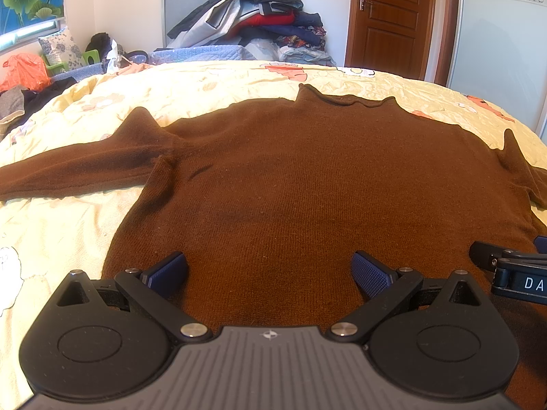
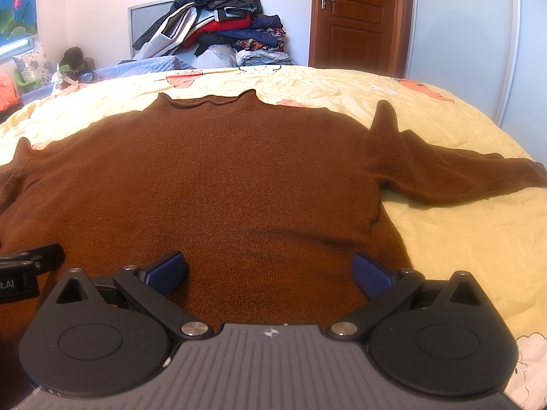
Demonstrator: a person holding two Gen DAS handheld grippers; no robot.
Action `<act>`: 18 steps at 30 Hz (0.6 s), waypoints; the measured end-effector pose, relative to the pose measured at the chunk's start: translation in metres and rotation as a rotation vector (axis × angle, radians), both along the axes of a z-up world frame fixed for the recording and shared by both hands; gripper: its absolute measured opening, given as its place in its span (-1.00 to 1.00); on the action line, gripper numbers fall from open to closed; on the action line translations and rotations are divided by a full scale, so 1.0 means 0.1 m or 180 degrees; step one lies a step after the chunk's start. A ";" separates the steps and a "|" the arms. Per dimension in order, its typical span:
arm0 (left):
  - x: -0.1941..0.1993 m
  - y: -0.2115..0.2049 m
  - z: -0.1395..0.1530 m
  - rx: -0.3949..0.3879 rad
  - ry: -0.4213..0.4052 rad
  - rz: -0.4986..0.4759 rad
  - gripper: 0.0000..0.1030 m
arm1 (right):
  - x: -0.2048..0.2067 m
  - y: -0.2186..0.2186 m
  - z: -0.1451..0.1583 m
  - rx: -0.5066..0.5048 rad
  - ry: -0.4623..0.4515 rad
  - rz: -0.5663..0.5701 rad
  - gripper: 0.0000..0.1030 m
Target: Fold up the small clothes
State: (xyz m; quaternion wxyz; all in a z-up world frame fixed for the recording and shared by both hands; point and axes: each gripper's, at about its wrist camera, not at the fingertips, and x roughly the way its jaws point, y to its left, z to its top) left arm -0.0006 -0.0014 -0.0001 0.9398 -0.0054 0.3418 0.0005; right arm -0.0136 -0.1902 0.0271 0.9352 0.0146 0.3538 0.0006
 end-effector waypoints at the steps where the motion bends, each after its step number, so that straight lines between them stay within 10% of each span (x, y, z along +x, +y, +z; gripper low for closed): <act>1: 0.00 0.00 0.00 0.0000 0.0000 0.0000 1.00 | 0.00 0.00 0.00 0.0000 0.0000 0.0000 1.00; 18: 0.00 0.00 0.00 0.0021 0.0007 -0.0003 1.00 | 0.03 -0.06 0.06 0.0053 0.0108 0.0105 1.00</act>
